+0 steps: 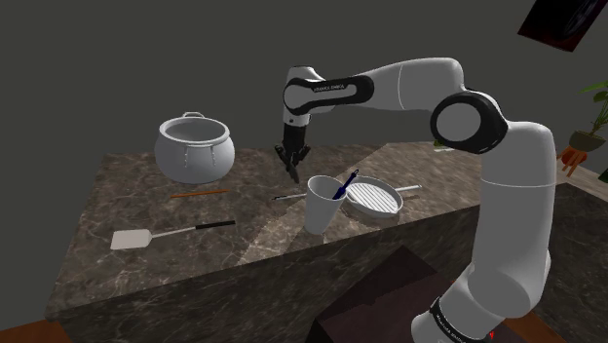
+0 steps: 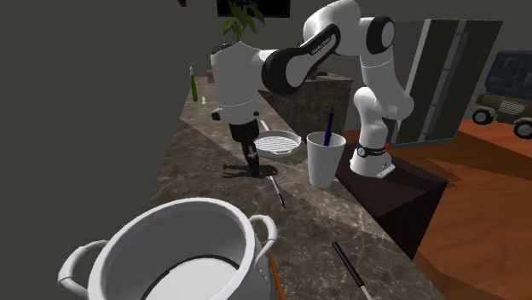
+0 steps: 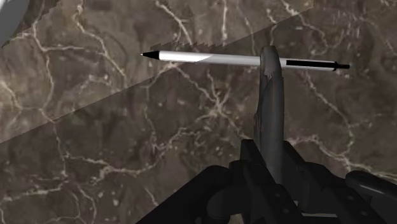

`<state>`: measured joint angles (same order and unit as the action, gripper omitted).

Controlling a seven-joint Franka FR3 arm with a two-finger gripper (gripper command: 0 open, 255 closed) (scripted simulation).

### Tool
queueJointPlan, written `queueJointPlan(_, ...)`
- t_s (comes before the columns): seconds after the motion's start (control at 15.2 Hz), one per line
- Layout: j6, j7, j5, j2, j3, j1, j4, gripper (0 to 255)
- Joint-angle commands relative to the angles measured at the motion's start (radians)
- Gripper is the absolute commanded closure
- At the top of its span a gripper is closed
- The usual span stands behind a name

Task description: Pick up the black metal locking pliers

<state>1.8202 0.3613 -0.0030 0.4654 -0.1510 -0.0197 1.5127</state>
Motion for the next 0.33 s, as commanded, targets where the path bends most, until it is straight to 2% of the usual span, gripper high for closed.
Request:
queueJointPlan(0.0, -0.027, 0.001, 0.000, -0.002, 0.000, 0.000, -0.025, 255)
queueJointPlan(0.26, -0.053, 0.001, 0.001, -0.008, -0.001, 0.001, -0.045, 255)
